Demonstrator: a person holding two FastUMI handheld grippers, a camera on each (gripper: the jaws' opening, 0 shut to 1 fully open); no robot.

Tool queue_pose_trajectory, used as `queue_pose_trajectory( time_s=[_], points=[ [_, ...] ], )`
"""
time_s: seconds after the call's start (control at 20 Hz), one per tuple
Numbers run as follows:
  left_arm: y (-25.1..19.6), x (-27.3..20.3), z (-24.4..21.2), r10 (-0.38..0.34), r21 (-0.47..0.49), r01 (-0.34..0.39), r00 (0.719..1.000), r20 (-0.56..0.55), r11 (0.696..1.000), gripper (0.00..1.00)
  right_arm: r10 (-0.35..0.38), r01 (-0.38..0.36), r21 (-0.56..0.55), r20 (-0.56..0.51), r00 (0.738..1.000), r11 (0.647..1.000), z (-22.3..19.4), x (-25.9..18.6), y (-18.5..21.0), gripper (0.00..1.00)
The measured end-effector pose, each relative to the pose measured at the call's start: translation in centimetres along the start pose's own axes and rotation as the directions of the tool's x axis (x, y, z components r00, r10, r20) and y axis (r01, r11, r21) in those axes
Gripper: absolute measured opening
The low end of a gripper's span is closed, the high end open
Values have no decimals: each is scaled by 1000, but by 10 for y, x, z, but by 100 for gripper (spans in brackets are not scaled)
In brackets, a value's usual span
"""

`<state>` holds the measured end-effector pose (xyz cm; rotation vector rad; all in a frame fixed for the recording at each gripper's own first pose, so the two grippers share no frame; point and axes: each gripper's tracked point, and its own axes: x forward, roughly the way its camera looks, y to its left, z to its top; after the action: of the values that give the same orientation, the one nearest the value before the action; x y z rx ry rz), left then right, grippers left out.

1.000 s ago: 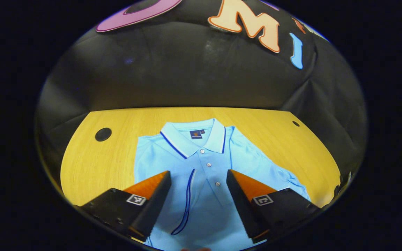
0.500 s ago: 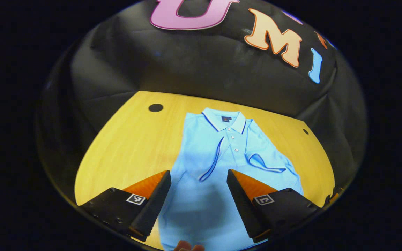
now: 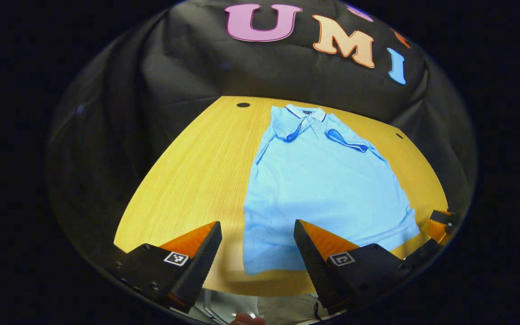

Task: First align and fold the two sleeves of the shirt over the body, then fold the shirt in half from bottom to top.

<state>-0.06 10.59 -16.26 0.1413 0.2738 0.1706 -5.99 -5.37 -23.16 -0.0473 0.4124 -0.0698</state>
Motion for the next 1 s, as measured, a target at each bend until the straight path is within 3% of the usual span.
queue_pose_trajectory(
  time_s=[0.3,0.6,0.75,0.9,1.0],
  points=[
    [-6,12,-29,21,-2,-21,1000,-7,1000,96,15,-15,-10,-8,1000,1000,-12,32,-11,98],
    [-13,36,-23,20,-1,-20,1000,18,1000,96,36,-36,-51,1,999,998,-7,52,-7,98],
    [-18,38,-23,26,47,-27,999,32,999,97,25,-23,-93,23,999,995,-10,54,-7,96],
    [-24,40,-19,23,38,-25,998,65,999,91,38,-35,-84,29,999,996,-10,56,1,75],
    [-31,41,-20,13,46,-17,997,82,999,75,54,-51,-87,26,998,995,-10,56,9,58]
  ],
)
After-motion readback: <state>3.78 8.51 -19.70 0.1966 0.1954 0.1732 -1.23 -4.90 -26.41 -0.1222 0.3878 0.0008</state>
